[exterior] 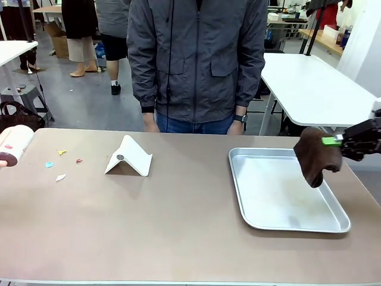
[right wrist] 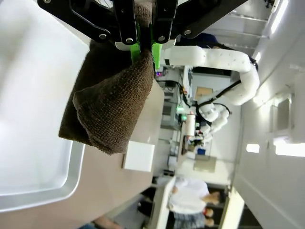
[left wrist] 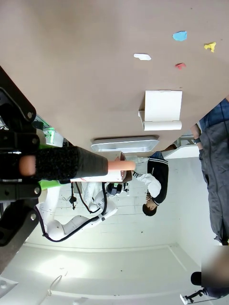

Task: Clean the surface of the table.
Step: If a person points to the right, clean the right side of the table with your right hand, and if they point to the left, clean the left side with your left hand, then clean the area not pointed to by the person.

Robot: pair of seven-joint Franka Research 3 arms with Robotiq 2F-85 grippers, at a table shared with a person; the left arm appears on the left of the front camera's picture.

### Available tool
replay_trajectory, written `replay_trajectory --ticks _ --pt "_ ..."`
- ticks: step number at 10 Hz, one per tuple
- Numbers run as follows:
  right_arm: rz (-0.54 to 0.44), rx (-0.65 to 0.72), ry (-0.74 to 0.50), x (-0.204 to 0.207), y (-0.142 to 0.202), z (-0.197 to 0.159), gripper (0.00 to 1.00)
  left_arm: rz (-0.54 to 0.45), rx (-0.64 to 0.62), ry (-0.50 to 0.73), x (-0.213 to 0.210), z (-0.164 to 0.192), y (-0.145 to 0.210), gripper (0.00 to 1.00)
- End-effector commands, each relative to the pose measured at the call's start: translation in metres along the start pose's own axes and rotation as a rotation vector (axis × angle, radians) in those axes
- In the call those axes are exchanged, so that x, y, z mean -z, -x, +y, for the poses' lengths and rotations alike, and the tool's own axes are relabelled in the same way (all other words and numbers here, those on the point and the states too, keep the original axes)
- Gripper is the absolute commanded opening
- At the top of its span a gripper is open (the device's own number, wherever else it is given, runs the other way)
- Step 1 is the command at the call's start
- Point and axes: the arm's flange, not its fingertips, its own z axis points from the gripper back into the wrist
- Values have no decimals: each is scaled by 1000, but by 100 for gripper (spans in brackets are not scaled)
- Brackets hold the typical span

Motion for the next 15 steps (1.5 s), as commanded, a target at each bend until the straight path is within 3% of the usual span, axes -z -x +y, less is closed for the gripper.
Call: replay_trajectory --ticks 1,6,7,15 --pt "-71 24 -30 -31 27 17 10 0 6 2 1 -3 3 0" --pt "-229 87 -14 -97 52 7 10 0 6 2 1 -3 3 0" --pt "-184 46 -32 -86 45 6 10 0 6 2 1 -3 3 0" --pt "-184 46 -32 -86 45 6 10 0 6 2 1 -3 3 0"
